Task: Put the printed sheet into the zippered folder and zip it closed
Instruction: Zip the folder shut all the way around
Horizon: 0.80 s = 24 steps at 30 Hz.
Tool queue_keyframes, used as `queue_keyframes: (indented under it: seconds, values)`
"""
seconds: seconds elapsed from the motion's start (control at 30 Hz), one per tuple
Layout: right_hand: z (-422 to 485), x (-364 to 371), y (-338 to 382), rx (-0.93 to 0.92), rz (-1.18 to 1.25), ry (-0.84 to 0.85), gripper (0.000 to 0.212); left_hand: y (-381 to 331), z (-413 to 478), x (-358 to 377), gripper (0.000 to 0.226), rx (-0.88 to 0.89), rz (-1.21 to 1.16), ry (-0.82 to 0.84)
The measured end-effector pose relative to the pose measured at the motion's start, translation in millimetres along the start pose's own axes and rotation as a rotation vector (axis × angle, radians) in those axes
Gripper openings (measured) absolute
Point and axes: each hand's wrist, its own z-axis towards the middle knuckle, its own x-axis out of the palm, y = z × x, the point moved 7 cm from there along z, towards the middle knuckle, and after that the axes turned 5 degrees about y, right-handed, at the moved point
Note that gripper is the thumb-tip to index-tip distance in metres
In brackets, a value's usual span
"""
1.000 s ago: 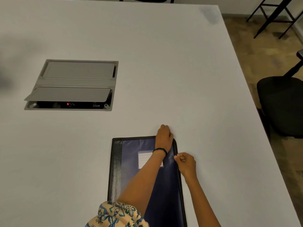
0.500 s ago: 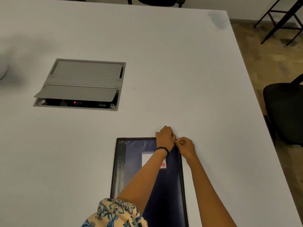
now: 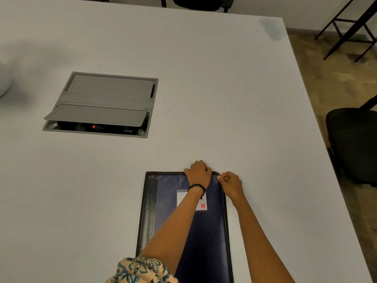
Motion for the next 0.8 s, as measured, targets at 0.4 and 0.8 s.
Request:
queue_keyframes:
  seconds: [0.4,0.8]
  values:
    - [9,1,21,-0.066,-0.073,0.095,0.014,-12,8,-4,0.027,-0.007,0.057,0.178]
    - [9,-5,20,-0.063,-0.156,0.087,0.013,9,6,-23,0.013,0.013,0.035,0.082]
